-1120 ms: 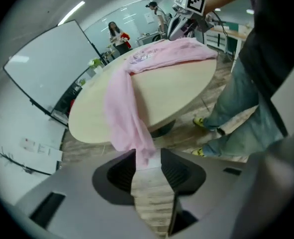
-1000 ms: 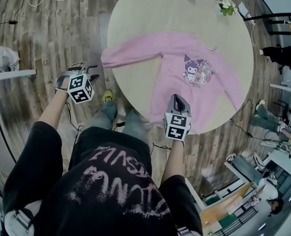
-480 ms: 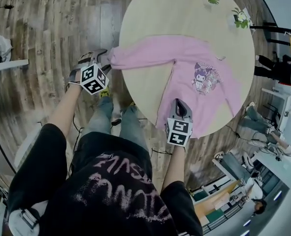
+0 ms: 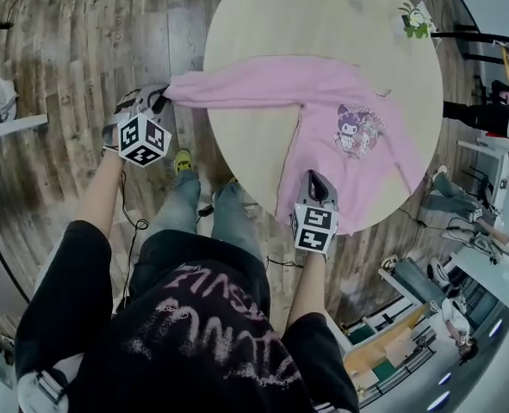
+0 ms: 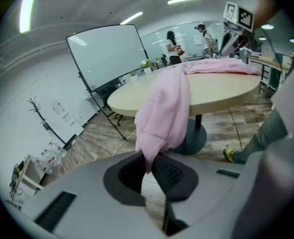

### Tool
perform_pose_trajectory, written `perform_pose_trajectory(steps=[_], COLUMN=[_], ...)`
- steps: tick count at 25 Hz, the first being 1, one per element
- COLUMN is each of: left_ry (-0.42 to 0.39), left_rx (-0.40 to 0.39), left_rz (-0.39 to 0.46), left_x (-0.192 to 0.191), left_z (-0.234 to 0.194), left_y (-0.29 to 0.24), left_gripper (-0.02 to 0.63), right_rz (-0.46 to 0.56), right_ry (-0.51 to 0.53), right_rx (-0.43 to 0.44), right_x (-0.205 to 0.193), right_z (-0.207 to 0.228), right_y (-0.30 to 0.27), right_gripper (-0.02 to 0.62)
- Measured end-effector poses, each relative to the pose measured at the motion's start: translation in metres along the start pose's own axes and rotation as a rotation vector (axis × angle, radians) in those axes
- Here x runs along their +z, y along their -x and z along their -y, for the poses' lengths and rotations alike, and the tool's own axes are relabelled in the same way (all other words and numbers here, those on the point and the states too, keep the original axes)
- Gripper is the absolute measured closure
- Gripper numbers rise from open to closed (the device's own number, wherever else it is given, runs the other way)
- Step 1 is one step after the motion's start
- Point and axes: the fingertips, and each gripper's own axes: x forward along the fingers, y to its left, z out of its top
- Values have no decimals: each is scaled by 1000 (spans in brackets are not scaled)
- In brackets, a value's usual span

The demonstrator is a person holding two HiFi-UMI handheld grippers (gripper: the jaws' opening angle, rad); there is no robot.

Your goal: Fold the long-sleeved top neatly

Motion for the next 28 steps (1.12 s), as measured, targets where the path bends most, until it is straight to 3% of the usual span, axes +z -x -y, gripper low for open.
perform_pose_trajectory(steps=[3,6,11,15,21,28], left_ry=[135,244,226,231,187,89], left_rx=[96,138,162,215,311,348], left_rz=[1,-32,-54,-64,-24,71], left_x=[-7,-18,-13,10,87,247], left_z=[-37,-57,-68,-76,-87,-56], left_y=[22,25,24,27,38,2], left_gripper=[572,571,572,572,572,572], right_rz=[17,23,24,28,68,94], right_ry=[-5,-15,-36,-73,-142,-224], right_rx=[9,19,33,45,51,89], right_x=[5,6,-5,-18,-49,-97], right_z=[-3,-5,-5,20,63,141], right_y=[0,1,9,10,19,14], right_gripper=[589,589,589,589,589,589])
